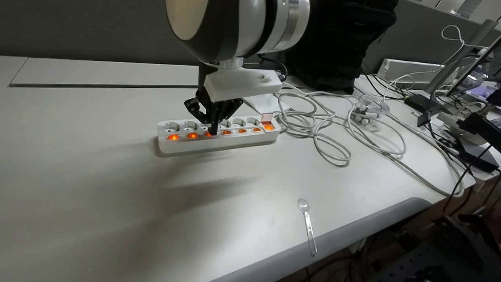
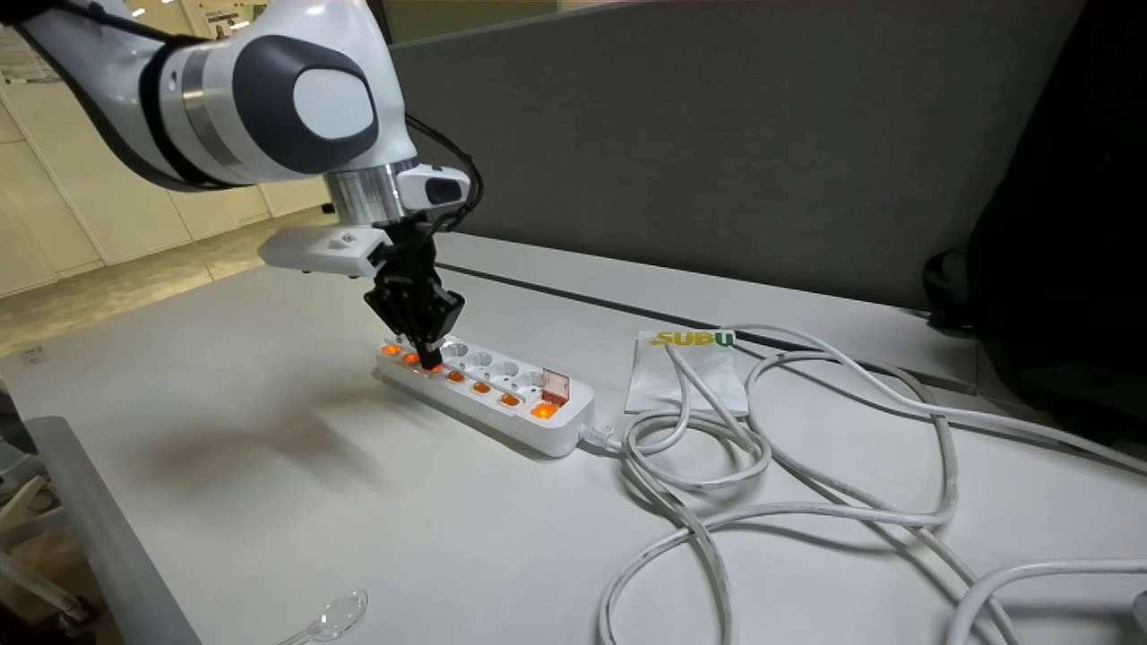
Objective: Press the third switch from the left.
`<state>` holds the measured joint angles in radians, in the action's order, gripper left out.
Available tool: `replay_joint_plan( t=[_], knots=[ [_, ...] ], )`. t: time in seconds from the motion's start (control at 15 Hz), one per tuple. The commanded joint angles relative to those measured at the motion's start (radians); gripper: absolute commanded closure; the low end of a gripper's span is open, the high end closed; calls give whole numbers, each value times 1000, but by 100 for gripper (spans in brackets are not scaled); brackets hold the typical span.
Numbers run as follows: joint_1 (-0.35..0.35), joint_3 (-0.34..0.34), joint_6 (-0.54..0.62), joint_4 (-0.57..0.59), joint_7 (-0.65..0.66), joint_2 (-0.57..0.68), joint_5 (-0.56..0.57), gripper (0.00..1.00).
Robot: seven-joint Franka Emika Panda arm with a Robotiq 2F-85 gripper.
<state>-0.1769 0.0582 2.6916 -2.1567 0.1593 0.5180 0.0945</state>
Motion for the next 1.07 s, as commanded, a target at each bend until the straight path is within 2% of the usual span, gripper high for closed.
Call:
replay_joint_plan(
  t=[0.0,0.2,0.53,1.0],
  knots=[
    [3,10,-24,41,-23,28,-27,100],
    [3,11,-21,45,-26,42,-41,100],
    [-28,-29,52,24,21,62,-21,100],
    [-32,-50,14,15,75,51,-52,100]
  ],
)
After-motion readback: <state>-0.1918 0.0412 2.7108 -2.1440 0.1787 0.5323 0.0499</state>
